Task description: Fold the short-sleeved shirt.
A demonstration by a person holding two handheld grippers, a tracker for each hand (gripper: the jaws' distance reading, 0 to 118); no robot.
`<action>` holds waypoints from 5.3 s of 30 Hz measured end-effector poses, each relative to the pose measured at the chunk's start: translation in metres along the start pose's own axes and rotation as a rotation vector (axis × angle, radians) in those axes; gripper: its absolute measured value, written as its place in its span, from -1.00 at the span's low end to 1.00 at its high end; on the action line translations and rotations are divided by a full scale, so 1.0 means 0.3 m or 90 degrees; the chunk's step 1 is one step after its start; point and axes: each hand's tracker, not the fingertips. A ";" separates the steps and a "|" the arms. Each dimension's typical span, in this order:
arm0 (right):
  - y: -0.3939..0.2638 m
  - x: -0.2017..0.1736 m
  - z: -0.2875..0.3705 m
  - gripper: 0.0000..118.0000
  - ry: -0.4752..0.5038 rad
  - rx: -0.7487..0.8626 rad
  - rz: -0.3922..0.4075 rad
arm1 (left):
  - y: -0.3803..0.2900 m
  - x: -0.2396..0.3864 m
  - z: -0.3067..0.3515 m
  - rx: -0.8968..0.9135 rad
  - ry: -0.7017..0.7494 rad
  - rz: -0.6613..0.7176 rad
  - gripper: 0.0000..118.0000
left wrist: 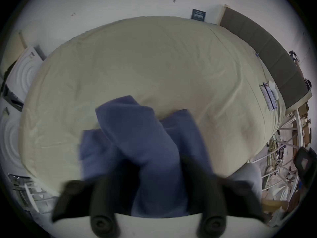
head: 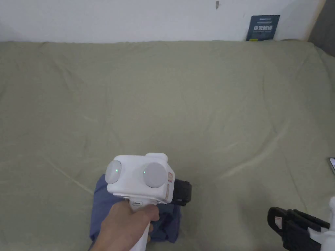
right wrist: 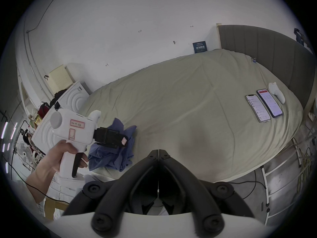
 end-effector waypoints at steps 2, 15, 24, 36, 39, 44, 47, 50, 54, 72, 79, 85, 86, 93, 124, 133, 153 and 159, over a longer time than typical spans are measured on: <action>0.002 0.013 0.010 -1.00 -0.005 0.003 -0.005 | 0.001 -0.025 0.040 0.005 -0.023 0.004 0.85; -0.008 -0.032 -0.052 -1.00 0.022 -0.015 -0.003 | -0.057 -0.505 0.256 0.096 -0.307 0.239 -1.00; 0.003 -0.018 -0.015 -1.00 0.004 -0.017 0.003 | -0.059 -0.324 -0.118 -0.025 -0.446 0.255 -1.00; 0.000 -0.018 -0.065 -1.00 0.002 -0.035 -0.005 | -0.093 -0.311 -0.078 -0.012 -0.407 0.199 -1.00; 0.028 -0.075 -0.123 -1.00 0.042 -0.053 0.016 | -0.087 -0.377 0.062 0.036 -0.383 0.166 -1.00; 0.088 -0.209 -0.327 -1.00 0.150 -0.128 0.063 | -0.137 -0.538 0.275 0.107 -0.282 0.138 -1.00; 0.097 -0.272 -0.516 -1.00 0.249 -0.204 0.033 | -0.180 -0.629 0.328 0.127 -0.225 0.151 -1.00; 0.073 -0.286 -0.700 -1.00 0.359 -0.271 -0.062 | -0.201 -0.726 0.315 0.132 -0.206 0.178 -1.00; -0.012 -0.211 -0.904 -1.00 0.423 -0.341 -0.181 | -0.216 -0.789 0.266 0.121 -0.212 0.199 -1.00; -0.117 -0.038 -0.973 -0.99 0.523 -0.344 -0.366 | -0.112 -0.696 -0.106 0.042 -0.545 0.195 0.99; -0.121 -0.019 -0.991 -0.99 0.540 -0.349 -0.391 | -0.160 -0.799 -0.162 0.052 -0.456 0.171 -0.48; -0.092 -0.050 -0.959 -0.99 0.507 -0.342 -0.355 | -0.158 -0.802 -0.150 0.043 -0.512 0.196 -0.48; -0.079 -0.060 -0.944 -0.99 0.492 -0.337 -0.337 | -0.153 -0.797 -0.130 0.040 -0.511 0.193 -0.48; 0.040 -0.152 -0.767 -0.99 0.367 -0.282 -0.142 | -0.139 -1.019 0.077 0.063 -0.448 0.182 -0.48; 0.189 -0.251 -0.440 -0.99 0.254 -0.088 -0.033 | -0.090 -1.486 0.636 0.245 -0.118 0.228 -0.81; 0.271 -0.356 -0.216 -0.99 0.047 0.115 0.123 | -0.151 -0.661 0.648 0.330 -0.007 0.034 -0.87; 0.236 -0.360 -0.046 -0.99 -0.159 0.330 0.241 | -0.187 -0.144 0.764 0.650 0.095 -0.057 -0.88; 0.254 -0.361 -0.037 -0.99 -0.163 0.334 0.247 | -0.179 -0.179 0.762 0.654 0.110 -0.026 -0.88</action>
